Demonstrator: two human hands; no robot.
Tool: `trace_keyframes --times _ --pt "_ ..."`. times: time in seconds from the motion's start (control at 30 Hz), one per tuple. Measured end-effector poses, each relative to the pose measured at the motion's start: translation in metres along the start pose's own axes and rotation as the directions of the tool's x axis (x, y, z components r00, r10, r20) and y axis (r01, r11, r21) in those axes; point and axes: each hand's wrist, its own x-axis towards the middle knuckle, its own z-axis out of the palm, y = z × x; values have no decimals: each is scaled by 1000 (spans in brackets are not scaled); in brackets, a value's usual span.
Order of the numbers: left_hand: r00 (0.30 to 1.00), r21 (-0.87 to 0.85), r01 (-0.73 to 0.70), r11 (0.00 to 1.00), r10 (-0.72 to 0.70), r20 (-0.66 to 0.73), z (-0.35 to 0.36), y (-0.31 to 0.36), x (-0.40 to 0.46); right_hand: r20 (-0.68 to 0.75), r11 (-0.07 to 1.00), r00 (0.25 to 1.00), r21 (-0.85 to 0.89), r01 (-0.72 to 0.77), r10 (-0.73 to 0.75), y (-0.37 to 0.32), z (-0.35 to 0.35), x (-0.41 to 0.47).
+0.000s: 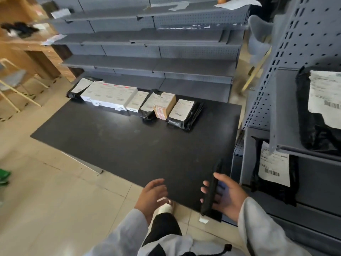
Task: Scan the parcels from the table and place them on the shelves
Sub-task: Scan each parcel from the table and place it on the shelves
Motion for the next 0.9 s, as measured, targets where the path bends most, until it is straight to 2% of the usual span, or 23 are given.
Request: trace_keyframes --times 0.17,0.3,0.4,0.47,0.53,0.63,0.73,0.8,0.9 --pt "998 58 51 997 -53 45 -8 30 64 -100 1000 995 11 21 -20 -11 29 28" --pt "989 152 29 988 -50 139 -7 71 124 -159 996 985 49 69 -60 -23 57 44" --pt "984 268 -38 963 -10 175 2 106 168 -230 993 969 54 107 -92 -32 78 50" --pt "974 422 -134 897 42 221 11 127 191 -260 989 960 78 127 -103 -36 88 51" --pt "948 572 -237 785 59 312 21 147 207 -295 983 948 103 154 -118 -37 100 52" --pt "896 651 -337 680 21 443 43 173 228 -353 969 929 168 183 -115 -30 115 55" --pt "841 727 -481 490 25 540 71 190 254 -415 951 906 240 196 -82 -17 123 61" --pt "816 768 -560 309 48 576 86 194 272 -454 940 889 273 205 -63 -8 125 64" --pt "792 797 -596 -95 96 603 96 195 294 -501 929 864 297 222 -46 5 128 61"
